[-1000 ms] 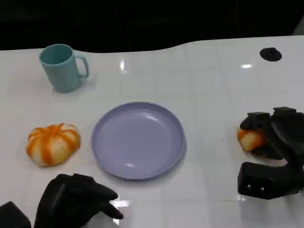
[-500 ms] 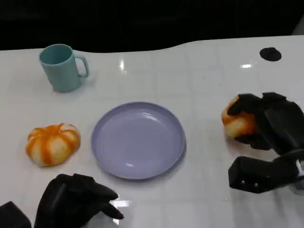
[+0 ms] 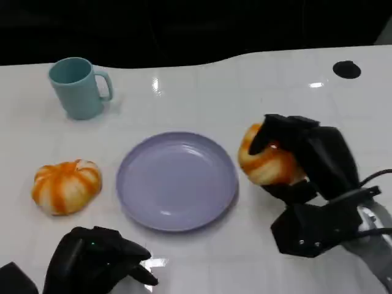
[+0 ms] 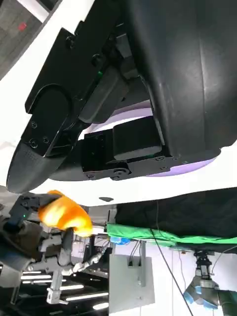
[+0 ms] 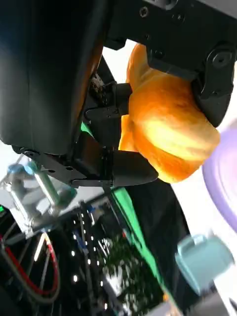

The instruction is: Grasp the bread from the table and place it into the plate.

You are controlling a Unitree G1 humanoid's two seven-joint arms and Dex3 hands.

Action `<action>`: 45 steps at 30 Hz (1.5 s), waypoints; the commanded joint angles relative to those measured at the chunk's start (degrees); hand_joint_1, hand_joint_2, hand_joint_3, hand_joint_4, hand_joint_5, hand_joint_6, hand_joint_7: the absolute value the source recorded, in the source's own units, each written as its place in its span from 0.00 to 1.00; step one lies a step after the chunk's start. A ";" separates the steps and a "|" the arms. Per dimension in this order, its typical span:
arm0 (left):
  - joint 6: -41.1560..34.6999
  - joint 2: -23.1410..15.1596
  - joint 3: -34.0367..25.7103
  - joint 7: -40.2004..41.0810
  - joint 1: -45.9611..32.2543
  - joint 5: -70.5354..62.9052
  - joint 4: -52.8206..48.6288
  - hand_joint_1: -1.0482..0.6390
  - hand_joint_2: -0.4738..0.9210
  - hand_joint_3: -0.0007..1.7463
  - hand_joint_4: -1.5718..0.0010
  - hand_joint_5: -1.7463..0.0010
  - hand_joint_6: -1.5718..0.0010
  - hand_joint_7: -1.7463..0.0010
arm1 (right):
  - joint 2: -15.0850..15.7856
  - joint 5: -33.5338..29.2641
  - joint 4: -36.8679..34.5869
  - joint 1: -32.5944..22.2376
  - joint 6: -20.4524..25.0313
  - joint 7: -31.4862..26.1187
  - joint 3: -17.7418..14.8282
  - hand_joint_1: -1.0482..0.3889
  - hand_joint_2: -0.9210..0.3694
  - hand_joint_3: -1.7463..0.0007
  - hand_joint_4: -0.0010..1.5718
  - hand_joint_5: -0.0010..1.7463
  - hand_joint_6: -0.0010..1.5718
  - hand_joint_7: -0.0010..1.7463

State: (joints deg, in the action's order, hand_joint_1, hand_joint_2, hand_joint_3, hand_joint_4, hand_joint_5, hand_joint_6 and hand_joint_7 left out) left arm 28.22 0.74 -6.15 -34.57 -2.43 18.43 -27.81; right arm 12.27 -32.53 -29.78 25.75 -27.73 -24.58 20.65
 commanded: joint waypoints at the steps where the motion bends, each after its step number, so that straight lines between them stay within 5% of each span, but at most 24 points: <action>1: -0.52 -0.89 -0.16 0.09 -0.52 0.17 0.74 0.00 0.90 0.00 0.00 0.79 0.00 0.93 | -3.10 1.39 1.86 0.33 0.73 2.62 -0.36 0.72 0.56 0.10 0.64 1.00 0.50 0.97; 16: -0.05 -0.40 0.31 0.39 -0.58 -0.25 0.93 0.00 0.90 0.00 0.00 0.79 0.00 0.93 | -11.98 -1.52 -8.56 5.70 -0.81 2.16 3.13 0.70 0.56 0.12 0.63 1.00 0.49 0.99; 22: 0.02 -0.21 0.38 0.62 -0.52 -0.40 0.93 0.00 0.90 0.00 0.00 0.79 0.00 0.93 | -13.25 -1.47 -12.01 7.07 -1.05 1.93 3.22 0.71 0.50 0.21 0.58 1.00 0.55 0.78; 23: 0.02 -0.19 0.36 0.67 -0.49 -0.41 0.91 0.00 0.90 0.00 0.00 0.79 0.00 0.93 | -13.16 -2.38 -12.20 7.44 -0.14 2.02 3.76 0.70 0.50 0.23 0.53 0.97 0.51 0.74; 27: 0.08 -0.15 0.36 0.73 -0.43 -0.49 0.86 0.00 0.90 0.00 0.00 0.80 0.00 0.93 | -11.60 -6.06 -11.50 8.46 3.58 4.42 6.30 0.60 0.35 0.52 0.29 0.45 0.43 0.23; 30: 0.05 -0.16 0.33 0.74 -0.45 -0.49 0.84 0.00 0.90 0.00 0.00 0.80 0.00 0.93 | -10.38 -7.25 -9.64 8.38 6.04 8.31 7.57 0.53 0.20 0.73 0.15 0.27 0.35 0.05; 33: -0.15 -0.18 0.28 0.54 -0.45 -0.28 0.87 0.00 0.90 0.00 0.00 0.80 0.00 0.93 | -9.44 -7.17 -6.92 7.75 8.47 13.39 8.17 0.42 0.02 0.93 0.02 0.21 0.24 0.01; 38: 0.08 -0.22 0.19 0.28 -0.25 -0.13 0.50 0.00 0.90 0.00 0.00 0.80 0.00 0.93 | -8.11 -6.10 -3.00 6.70 10.81 19.77 8.57 0.31 0.00 0.94 0.00 0.11 0.16 0.00; 45: -0.11 -0.17 0.20 0.25 -0.13 -0.05 0.48 0.00 0.90 0.00 0.00 0.80 0.00 0.94 | -6.61 -3.14 1.94 4.22 11.41 24.28 7.33 0.29 0.00 0.95 0.00 0.10 0.15 0.00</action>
State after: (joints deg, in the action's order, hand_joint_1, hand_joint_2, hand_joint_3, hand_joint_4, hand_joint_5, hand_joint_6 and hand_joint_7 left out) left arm 28.03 1.08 -5.81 -34.51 -2.58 18.30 -27.19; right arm 4.52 -37.50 -29.85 31.23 -16.33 -1.45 29.25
